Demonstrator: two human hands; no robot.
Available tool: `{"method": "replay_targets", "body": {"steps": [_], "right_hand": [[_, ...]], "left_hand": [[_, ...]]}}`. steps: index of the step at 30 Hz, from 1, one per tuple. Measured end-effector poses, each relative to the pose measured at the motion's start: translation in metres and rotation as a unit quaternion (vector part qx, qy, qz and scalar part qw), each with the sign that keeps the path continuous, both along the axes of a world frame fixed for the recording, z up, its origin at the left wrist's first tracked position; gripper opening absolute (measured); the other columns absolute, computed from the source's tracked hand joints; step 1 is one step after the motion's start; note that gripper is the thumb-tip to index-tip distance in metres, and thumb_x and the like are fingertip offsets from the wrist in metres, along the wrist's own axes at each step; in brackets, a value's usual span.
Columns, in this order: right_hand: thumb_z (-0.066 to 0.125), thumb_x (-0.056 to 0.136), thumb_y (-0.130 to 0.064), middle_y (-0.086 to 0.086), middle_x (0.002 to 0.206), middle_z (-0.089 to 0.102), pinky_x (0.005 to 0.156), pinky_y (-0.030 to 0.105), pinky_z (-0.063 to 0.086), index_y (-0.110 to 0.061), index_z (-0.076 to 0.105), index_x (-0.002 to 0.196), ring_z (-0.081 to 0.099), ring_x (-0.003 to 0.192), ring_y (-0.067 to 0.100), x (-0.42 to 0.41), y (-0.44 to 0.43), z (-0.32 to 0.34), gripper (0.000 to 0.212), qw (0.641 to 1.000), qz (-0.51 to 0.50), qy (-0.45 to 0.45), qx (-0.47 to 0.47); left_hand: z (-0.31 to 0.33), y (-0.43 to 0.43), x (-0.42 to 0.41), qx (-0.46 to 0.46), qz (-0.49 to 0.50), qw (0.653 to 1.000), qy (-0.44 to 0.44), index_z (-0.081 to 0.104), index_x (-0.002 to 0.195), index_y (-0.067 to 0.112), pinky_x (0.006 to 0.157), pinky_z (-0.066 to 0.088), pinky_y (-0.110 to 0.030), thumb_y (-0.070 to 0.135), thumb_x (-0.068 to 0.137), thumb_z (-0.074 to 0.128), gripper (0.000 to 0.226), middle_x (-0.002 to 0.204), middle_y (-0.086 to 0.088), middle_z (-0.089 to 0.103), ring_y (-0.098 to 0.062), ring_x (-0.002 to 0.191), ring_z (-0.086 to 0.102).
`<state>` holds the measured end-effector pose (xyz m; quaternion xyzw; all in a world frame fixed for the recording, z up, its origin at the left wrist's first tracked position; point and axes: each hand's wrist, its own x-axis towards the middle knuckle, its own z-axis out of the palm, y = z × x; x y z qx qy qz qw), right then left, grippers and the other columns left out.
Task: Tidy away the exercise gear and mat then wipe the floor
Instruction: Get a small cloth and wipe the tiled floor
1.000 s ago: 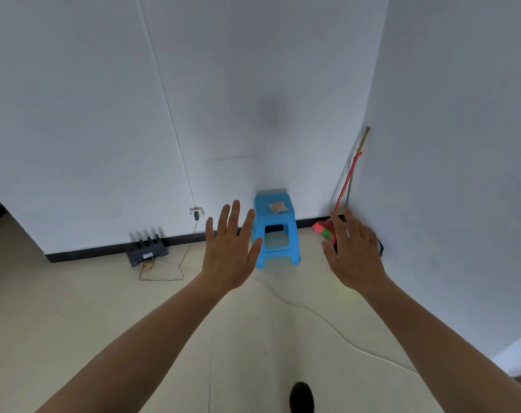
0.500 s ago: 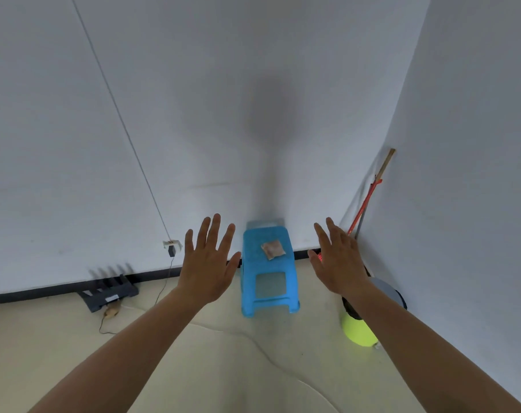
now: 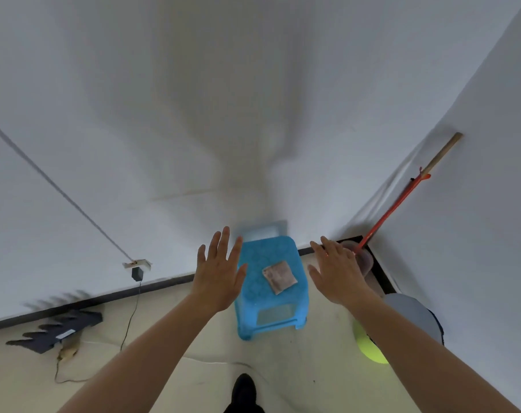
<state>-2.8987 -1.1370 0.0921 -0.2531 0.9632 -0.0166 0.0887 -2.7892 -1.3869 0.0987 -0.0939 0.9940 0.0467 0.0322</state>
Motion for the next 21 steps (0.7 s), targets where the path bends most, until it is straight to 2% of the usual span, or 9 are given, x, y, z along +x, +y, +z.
{"method": "replay_targets", "body": {"steps": [4,8,11,13,15,18,21], "right_hand": [[0.037,0.103,-0.045,0.009,0.163,0.021,0.12,0.044,0.02,-0.019,0.023,0.155,0.019,0.15,0.027,-0.046,-0.031,-0.058,0.06,0.998,-0.013,-0.066,0.018],[0.036,0.103,-0.043,0.009,0.158,0.031,0.115,0.043,0.027,-0.02,0.035,0.15,0.029,0.144,0.027,-0.072,-0.054,-0.155,0.052,0.992,0.001,-0.12,0.038],[0.041,0.102,-0.039,0.009,0.146,0.045,0.105,0.043,0.035,-0.017,0.048,0.139,0.041,0.133,0.03,-0.078,-0.068,-0.241,0.043,0.987,0.002,-0.157,0.015],[0.045,0.101,-0.038,0.011,0.141,0.048,0.098,0.045,0.039,-0.016,0.048,0.138,0.045,0.127,0.033,-0.075,-0.076,-0.291,0.043,0.983,-0.005,-0.184,-0.005],[0.051,0.098,-0.036,0.012,0.143,0.045,0.094,0.046,0.043,-0.014,0.043,0.144,0.045,0.127,0.036,-0.068,-0.078,-0.333,0.051,0.98,-0.01,-0.198,-0.02],[0.062,0.09,-0.036,0.013,0.14,0.051,0.089,0.048,0.047,-0.009,0.047,0.142,0.05,0.123,0.037,-0.059,-0.075,-0.376,0.06,0.987,-0.015,-0.15,-0.047],[0.068,0.082,-0.029,0.012,0.11,0.064,0.079,0.045,0.049,-0.008,0.059,0.126,0.059,0.097,0.035,-0.06,-0.071,-0.394,0.049,0.996,-0.019,-0.071,-0.042]], "left_hand": [[-0.066,-0.022,-0.06,0.044,0.002,0.997,-0.061,0.005,0.157,0.02,0.121,0.013,-0.05,0.044,0.103,0.026,0.064,0.164,-0.011,-0.01,-0.029,0.152,-0.003],[-0.166,-0.024,-0.094,0.082,0.027,0.989,-0.117,0.006,0.157,0.018,0.12,0.016,-0.046,0.038,0.102,0.033,0.065,0.165,-0.009,-0.006,-0.026,0.152,-0.001],[-0.248,-0.017,-0.101,0.087,0.025,0.981,-0.173,0.013,0.155,0.014,0.118,0.023,-0.047,0.026,0.099,0.039,0.063,0.165,-0.007,-0.003,-0.024,0.152,0.002],[-0.294,-0.01,-0.098,0.093,0.028,0.972,-0.212,0.016,0.155,0.013,0.117,0.024,-0.047,0.019,0.095,0.042,0.066,0.165,-0.005,-0.001,-0.023,0.152,0.002],[-0.331,-0.001,-0.09,0.103,0.031,0.962,-0.251,0.013,0.156,0.014,0.117,0.023,-0.046,0.015,0.093,0.043,0.069,0.165,-0.003,-0.003,-0.02,0.152,0.0],[-0.37,0.013,-0.074,0.112,0.038,0.953,-0.278,0.011,0.156,0.016,0.117,0.024,-0.043,0.012,0.093,0.042,0.071,0.166,-0.001,-0.004,-0.018,0.152,-0.003],[-0.383,0.023,-0.063,0.123,0.058,0.954,-0.266,0.01,0.157,0.015,0.114,0.026,-0.04,0.01,0.092,0.043,0.073,0.165,-0.001,-0.006,-0.017,0.152,-0.007]]}}
